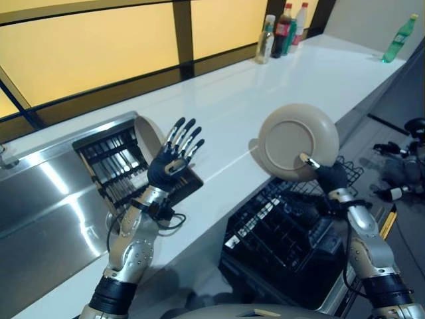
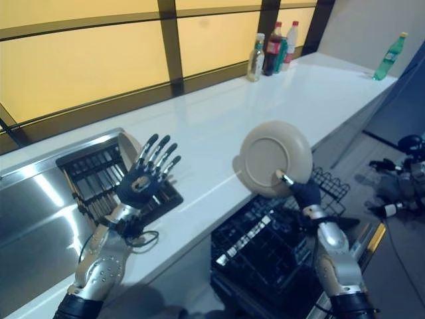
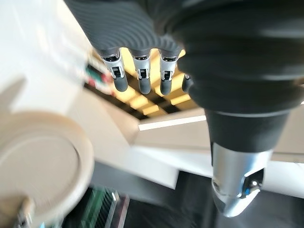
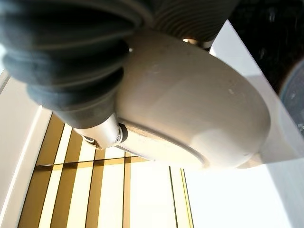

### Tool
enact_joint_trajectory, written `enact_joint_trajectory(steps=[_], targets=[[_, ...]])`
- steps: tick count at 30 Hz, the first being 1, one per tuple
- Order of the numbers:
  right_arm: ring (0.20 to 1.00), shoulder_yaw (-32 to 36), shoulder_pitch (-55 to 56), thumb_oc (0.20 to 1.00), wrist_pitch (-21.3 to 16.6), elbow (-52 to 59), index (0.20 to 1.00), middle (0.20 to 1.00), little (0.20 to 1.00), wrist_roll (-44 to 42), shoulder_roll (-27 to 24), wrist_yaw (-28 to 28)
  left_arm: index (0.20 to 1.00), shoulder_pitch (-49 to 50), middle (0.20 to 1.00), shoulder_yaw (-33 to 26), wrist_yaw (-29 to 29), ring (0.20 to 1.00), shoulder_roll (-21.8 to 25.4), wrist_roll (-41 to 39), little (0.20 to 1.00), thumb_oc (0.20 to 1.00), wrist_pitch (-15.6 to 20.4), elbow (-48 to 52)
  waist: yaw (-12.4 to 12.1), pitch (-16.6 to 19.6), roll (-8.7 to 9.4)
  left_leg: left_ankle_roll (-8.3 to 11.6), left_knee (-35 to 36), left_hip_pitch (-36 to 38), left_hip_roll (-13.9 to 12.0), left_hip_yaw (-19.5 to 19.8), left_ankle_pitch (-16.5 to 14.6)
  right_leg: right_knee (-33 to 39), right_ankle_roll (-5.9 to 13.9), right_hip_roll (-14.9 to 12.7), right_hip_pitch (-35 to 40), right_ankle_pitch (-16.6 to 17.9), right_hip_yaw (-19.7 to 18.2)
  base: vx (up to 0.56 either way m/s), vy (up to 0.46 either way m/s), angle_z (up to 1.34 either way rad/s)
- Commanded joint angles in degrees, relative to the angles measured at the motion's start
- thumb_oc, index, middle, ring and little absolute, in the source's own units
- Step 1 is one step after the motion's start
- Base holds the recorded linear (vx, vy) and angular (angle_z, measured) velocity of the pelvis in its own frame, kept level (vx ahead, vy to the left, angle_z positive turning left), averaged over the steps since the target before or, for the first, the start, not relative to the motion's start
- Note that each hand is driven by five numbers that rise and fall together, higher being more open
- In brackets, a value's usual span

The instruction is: Pick up plates and place into dishwasher.

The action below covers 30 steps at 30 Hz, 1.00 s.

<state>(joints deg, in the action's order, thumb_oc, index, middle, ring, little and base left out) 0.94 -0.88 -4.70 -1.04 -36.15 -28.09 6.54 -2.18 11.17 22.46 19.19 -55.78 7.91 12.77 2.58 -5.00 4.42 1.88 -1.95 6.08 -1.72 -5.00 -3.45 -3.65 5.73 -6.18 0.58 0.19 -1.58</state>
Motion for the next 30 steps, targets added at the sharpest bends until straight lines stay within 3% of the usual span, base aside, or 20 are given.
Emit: enact_joint_trajectory(steps=[1,6,11,17,19,25,30], targets=[[0.200,1.5,-2.6,0.200,-1.1,-4.1,0.200,0.200,0.200,2.7,-3.1,-0.9,1.000,-0.3,1.000,2.1,3.0,1.000,1.6,-3.1,1.000,1.000,0.5,6.6,0.9,0.0,-0.20,-3.22,-2.0,-5.6,0.1,1.7,-1.8,-2.2,3.22,-0.9,-1.7,-0.3,0.3,0.00,-0.034,-0.03],[0.200,1.8,-4.1,0.200,-1.3,-9.9,0.200,0.200,0.200,3.8,-2.8,-2.6,1.000,-1.1,1.000,3.9,4.6,1.000,1.7,-5.9,1.000,1.000,-0.5,6.9,1.5,-0.3,-0.58,-3.45,-2.7,-5.7,-0.1,0.9,-2.2,-3.1,3.52,-1.0,-2.4,-0.3,-0.1,0.01,-0.012,-0.08],[0.200,0.0,-6.0,0.200,-1.5,-10.9,0.200,0.200,0.200,1.8,-0.2,-3.6,1.000,-3.4,1.000,6.5,7.6,1.000,-1.2,-16.5,1.000,1.000,-3.7,7.4,1.9,-0.3,-0.94,-3.58,-3.1,-5.4,-0.1,0.0,-2.6,-3.1,3.77,-1.1,-2.3,0.0,-0.7,-0.01,0.013,-0.05],[0.200,-3.0,-7.3,0.200,-1.7,-11.7,0.200,0.200,0.200,4.2,1.6,-5.2,1.000,-8.4,1.000,14.0,6.9,1.000,-4.3,-15.0,1.000,1.000,-5.6,6.6,3.8,0.0,-1.36,-3.82,-2.7,-4.3,-0.2,-1.1,-2.9,-4.0,4.31,-1.3,-2.7,0.3,-1.6,-0.01,0.017,-0.05],[0.200,-3.6,-7.5,0.200,-2.0,-12.6,0.200,0.200,0.200,3.9,1.6,-5.1,1.000,-9.0,1.000,16.5,7.3,1.000,-5.0,-18.0,1.000,1.000,-8.3,6.4,4.5,0.3,-1.51,-3.99,-2.4,-4.0,-0.1,-1.7,-2.9,-4.2,4.49,-1.4,-3.0,0.4,-2.0,-0.01,0.031,-0.19],[0.200,-5.3,-9.5,0.200,-2.3,-15.0,0.200,0.200,0.200,4.1,1.9,-4.3,1.000,-10.2,1.000,23.6,7.6,1.000,-8.0,-23.1,1.000,1.000,-11.5,4.2,6.4,1.0,-2.05,-4.24,-1.1,-2.9,-0.1,-3.4,-3.1,-4.5,4.76,-1.2,-3.5,0.6,-3.3,0.00,0.016,-0.14],[0.200,-5.9,-10.5,0.200,-1.7,-15.7,0.200,0.200,0.200,5.5,2.4,-3.9,1.000,-9.3,1.000,27.1,7.4,1.000,-9.7,-23.7,1.000,1.000,-11.9,1.9,7.7,1.1,-2.33,-4.47,-1.2,-2.6,-0.1,-4.7,-3.5,-5.1,4.79,-1.0,-4.3,0.6,-4.5,0.00,0.005,-0.14]])
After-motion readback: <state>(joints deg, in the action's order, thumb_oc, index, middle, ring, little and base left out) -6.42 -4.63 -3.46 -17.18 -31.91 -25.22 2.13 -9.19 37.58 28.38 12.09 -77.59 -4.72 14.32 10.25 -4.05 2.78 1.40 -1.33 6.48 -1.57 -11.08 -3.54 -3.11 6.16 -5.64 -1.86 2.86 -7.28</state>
